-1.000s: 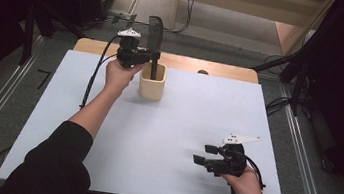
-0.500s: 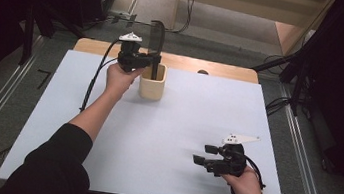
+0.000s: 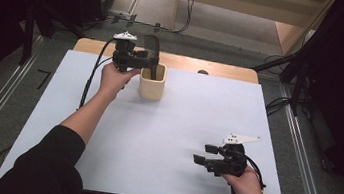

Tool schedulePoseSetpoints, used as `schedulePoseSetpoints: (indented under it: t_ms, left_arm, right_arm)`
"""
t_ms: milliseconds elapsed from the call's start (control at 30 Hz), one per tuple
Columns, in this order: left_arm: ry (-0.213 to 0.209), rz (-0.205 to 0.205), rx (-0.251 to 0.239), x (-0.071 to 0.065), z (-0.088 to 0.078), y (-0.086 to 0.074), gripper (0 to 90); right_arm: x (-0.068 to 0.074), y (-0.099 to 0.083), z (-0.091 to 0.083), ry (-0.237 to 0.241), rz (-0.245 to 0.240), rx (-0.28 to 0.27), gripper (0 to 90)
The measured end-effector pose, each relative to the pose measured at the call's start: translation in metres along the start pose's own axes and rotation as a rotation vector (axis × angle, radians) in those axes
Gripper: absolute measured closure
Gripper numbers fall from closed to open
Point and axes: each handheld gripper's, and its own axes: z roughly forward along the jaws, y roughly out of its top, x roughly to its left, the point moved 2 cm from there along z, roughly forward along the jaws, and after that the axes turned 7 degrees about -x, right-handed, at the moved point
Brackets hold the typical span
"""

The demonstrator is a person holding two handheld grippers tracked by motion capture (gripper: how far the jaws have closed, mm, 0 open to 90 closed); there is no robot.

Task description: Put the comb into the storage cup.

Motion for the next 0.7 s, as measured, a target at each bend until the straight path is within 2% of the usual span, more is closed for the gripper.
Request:
schedulePoseSetpoints:
  t_ms: [100, 233, 700]
  left_arm:
    - [0.011, 0.003, 0.033, 0.001, -0.006, 0.001, 32.7]
    - [0.004, -0.001, 0.039, 0.001, -0.012, 0.002, 32.6]
    - [-0.013, -0.056, 0.078, 0.004, -0.044, -0.001, 32.7]
  right_arm:
    - [0.0, 0.001, 0.0, 0.0, 0.001, -0.002, 27.2]
    - [0.0, 0.001, 0.001, 0.002, -0.005, 0.002, 27.1]
    - [0.0, 0.003, 0.003, -0.001, -0.011, 0.003, 26.8]
